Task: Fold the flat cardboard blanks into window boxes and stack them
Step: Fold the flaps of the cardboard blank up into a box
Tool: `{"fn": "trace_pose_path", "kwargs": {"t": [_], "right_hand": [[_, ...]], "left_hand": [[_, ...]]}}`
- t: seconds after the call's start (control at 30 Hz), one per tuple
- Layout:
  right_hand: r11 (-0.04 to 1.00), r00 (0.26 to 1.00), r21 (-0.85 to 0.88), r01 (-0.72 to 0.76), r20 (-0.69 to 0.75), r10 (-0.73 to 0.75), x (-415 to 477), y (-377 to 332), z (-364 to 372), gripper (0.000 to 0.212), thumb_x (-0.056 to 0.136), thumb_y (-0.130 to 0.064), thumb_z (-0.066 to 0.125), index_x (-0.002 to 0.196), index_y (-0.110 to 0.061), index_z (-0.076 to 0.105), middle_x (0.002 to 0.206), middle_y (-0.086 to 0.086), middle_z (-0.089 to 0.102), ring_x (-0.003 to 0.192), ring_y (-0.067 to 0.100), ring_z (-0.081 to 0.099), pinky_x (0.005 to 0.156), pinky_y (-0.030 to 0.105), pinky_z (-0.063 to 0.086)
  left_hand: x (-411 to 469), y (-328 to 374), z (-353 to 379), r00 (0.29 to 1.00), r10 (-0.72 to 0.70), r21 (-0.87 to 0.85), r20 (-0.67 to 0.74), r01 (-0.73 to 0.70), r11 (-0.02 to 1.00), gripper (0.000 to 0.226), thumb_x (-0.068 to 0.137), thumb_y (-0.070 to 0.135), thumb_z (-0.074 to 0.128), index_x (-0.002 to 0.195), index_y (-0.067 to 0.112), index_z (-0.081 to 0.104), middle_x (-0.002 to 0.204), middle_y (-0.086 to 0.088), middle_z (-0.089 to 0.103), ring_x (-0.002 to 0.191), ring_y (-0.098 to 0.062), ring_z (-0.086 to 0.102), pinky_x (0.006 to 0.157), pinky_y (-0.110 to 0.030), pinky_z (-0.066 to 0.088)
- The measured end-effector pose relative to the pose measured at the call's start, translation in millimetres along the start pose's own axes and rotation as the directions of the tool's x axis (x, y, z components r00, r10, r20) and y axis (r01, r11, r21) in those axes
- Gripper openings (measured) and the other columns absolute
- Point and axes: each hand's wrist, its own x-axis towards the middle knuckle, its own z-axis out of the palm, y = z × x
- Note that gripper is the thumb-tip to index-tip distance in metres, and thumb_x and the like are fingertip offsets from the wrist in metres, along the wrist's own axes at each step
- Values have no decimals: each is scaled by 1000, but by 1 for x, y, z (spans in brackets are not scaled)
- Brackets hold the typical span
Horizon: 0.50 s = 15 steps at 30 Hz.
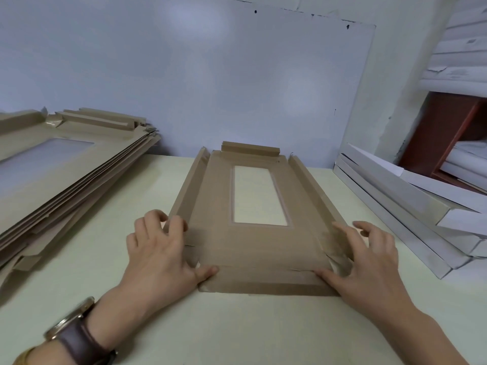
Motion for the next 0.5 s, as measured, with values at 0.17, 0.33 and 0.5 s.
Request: {"fn": "trace_pose_path", "kwargs": {"t": [0.17,0.33,0.5], "right_hand": [[977,976,-137,-164,121,181,2,9,-4,116,48,-91,51,148,-40,18,134,5,36,126,23,29,102,40,35],[979,963,-21,-203,178,204,4,12,-2,117,49,-84,64,146,-37,17,127,-8,42,119,16,34,92,33,39],[975,980,175,-136,167,107,5,13,-1,115,50,-63,83,144,-45,19,105,-25,38,109,7,40,81,29,36]], "left_hand": [[2,-4,-1,988,-89,24,126,86,996,93,42,94,47,114,38,27,107,0,19,113,-23,22,92,-34,30],[4,-5,0,983,-64,-261,172,108,959,94,42,78,72,117,42,28,105,8,23,100,-15,39,80,-26,41],[5,0,3,992,-35,-354,117,75,932,106,46,51,91,125,41,21,115,10,21,83,-3,50,70,-22,39]]}}
